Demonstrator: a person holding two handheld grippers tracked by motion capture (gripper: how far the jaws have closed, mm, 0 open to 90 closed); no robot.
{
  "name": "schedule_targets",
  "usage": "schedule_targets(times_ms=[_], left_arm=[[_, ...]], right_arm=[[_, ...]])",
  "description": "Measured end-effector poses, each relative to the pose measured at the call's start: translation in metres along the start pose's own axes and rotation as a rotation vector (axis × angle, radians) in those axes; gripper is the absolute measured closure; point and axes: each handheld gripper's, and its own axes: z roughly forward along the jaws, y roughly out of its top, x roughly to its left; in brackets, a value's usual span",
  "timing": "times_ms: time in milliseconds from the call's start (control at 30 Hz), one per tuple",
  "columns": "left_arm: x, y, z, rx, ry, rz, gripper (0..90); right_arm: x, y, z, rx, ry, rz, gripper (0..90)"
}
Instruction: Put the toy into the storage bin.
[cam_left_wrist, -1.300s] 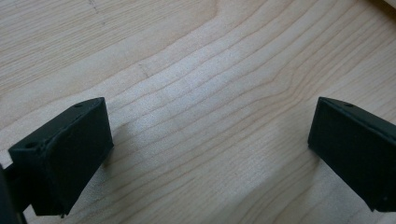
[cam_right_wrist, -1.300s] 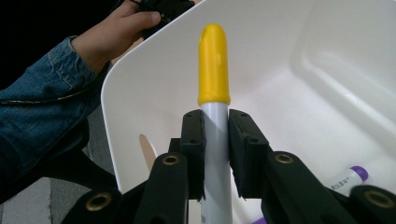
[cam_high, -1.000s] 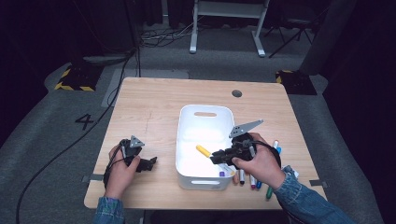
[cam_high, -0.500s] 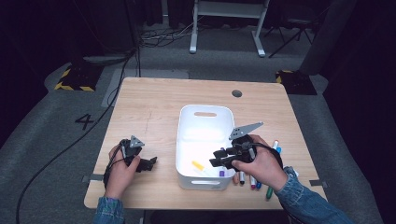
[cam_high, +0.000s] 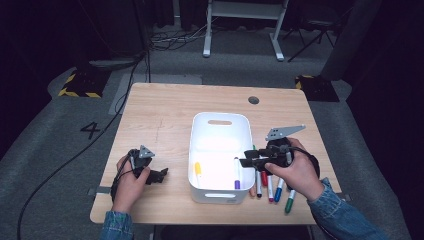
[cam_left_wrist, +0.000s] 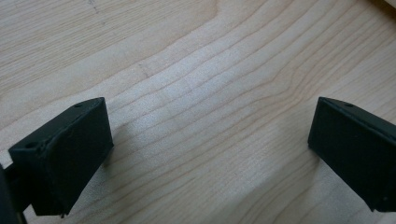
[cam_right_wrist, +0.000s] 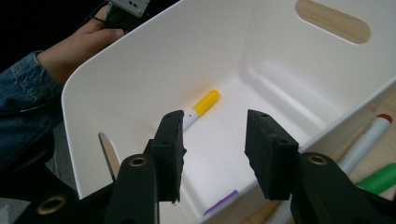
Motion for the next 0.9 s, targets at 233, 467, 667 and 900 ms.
schedule_targets(times_ms=[233, 467, 667, 900], left_arm=[[0.0, 0.0, 0.0, 0.001, -0.002, 0.0, 0.0], [0.0, 0.0, 0.0, -0.002, -0.005, -0.001, 0.0], [0.0, 0.0, 0.0, -0.003, -0.003, -0.001, 0.0], [0.0, 0.0, 0.0, -0.001, -0.005, -0.001, 0.0]], right_arm=[[-0.014, -0.004, -0.018, -0.007, -0.063, 0.032, 57.3], [-0.031, -0.014, -0.035, -0.011, -0.12, 0.067, 57.3], [-0.055, -0.028, -0.052, 0.001, -0.2, 0.134, 57.6], [-0.076, -0.041, -0.061, 0.028, -0.266, 0.177, 58.1]])
